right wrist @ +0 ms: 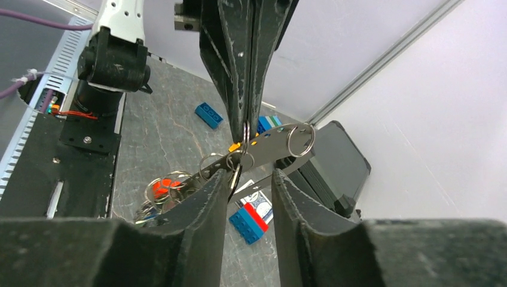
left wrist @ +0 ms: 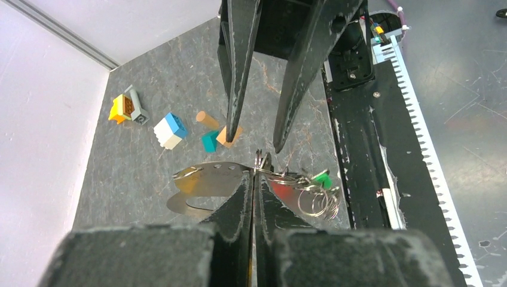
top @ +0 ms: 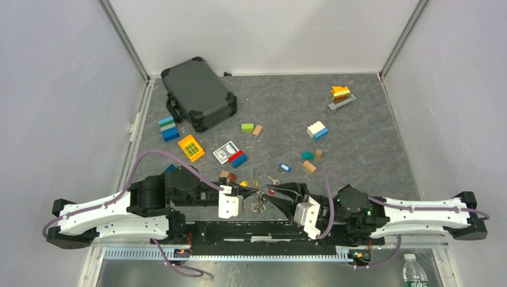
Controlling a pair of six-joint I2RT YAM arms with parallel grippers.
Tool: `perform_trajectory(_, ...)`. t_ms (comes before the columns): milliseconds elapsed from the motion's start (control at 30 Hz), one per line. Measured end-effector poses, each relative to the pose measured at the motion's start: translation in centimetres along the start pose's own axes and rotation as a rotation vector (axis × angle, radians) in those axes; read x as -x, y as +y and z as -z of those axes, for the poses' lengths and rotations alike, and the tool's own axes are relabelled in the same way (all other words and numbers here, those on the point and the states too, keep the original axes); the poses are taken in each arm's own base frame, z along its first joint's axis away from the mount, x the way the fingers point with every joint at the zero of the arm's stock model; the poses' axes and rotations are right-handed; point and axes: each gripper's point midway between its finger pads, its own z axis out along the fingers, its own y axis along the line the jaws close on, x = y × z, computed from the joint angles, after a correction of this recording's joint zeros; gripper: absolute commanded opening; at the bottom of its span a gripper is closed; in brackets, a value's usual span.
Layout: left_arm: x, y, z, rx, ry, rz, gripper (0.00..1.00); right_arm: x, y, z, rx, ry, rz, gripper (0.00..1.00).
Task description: Remove the keys from the keyring
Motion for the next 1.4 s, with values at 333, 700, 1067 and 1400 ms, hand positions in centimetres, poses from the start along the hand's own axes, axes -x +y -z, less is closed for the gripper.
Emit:
perform_trajectory(333,-0.3,-0.2,0.2,-0.009,0.013,0.001,0.02,-2.0,1.1,-0.8,-0.037,0.019,-0.076,0.39)
perform_trajectory(700,-0.2,-0.2,0.4,-0.006,0.006,0.0,0.02,-2.2,1.3,-1.0,-0.054,0.009,-0.099,0.31)
perform_trajectory(1067,0.0,-0.2,0.4,-0.008,0.0,0.0,0.02,-3.1,1.5,-1.1,-0.059,0.039,-0.095,0.26)
perform_trajectory(1400,0.0,-0.3,0.4,-0.011,-0.002,0.0,0.02,-3.2,1.6,-1.4,-0.06,0.04,-0.095,0.27)
